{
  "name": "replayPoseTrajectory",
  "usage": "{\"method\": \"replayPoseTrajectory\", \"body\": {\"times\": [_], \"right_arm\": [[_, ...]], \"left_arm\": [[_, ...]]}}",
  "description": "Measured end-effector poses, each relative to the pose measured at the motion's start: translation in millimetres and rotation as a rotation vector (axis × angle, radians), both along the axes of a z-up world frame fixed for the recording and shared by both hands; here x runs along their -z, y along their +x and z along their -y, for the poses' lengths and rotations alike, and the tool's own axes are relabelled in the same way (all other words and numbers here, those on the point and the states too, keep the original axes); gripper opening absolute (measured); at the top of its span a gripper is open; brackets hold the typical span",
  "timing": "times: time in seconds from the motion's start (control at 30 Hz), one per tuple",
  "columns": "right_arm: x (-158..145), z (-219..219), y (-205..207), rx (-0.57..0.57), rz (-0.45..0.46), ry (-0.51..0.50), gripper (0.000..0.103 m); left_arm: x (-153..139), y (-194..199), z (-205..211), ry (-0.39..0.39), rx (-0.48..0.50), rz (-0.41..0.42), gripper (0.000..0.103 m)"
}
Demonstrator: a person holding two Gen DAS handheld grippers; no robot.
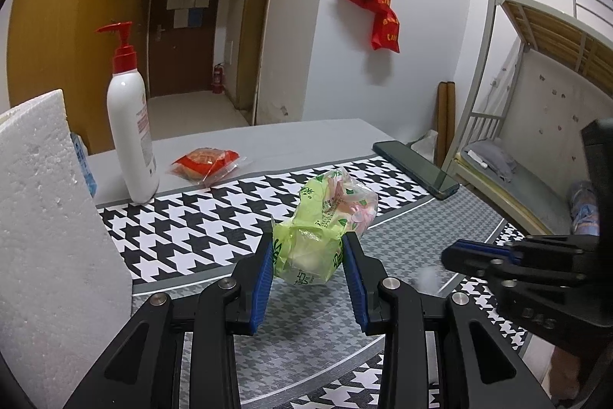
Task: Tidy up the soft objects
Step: 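Hold the plastic bag in the left gripper while the right gripper grasps the white foam tube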
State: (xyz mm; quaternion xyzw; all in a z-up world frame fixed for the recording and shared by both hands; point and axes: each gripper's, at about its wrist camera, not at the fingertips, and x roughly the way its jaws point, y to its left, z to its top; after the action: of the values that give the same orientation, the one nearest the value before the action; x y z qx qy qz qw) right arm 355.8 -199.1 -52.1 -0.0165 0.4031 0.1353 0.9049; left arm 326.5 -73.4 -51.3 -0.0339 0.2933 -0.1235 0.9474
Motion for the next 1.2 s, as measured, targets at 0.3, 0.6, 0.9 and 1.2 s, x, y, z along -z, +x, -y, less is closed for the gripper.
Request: {"method": "replayPoseTrajectory", "body": {"times": [0.3, 0.6, 0.9, 1.2], "right_arm": [[20, 8, -7, 0.044, -0.077, 0.043, 0.047], [36, -2, -14, 0.074, -0.124, 0.025, 0.047], [44, -3, -13, 0.135, -0.136, 0.055, 0.041], [42, -3, -9, 0.221, -0.102, 0.067, 0.015]], "left_arm": [[0, 0, -1, 0.002, -0.002, -0.004, 0.037], [-2, -1, -1, -0.002, -0.003, 0.001, 0.037], [-5, -7, 0, -0.002, -0.006, 0.027, 0.037], [-7, -12, 4, 0.006, -0.015, 0.063, 0.037]]}}
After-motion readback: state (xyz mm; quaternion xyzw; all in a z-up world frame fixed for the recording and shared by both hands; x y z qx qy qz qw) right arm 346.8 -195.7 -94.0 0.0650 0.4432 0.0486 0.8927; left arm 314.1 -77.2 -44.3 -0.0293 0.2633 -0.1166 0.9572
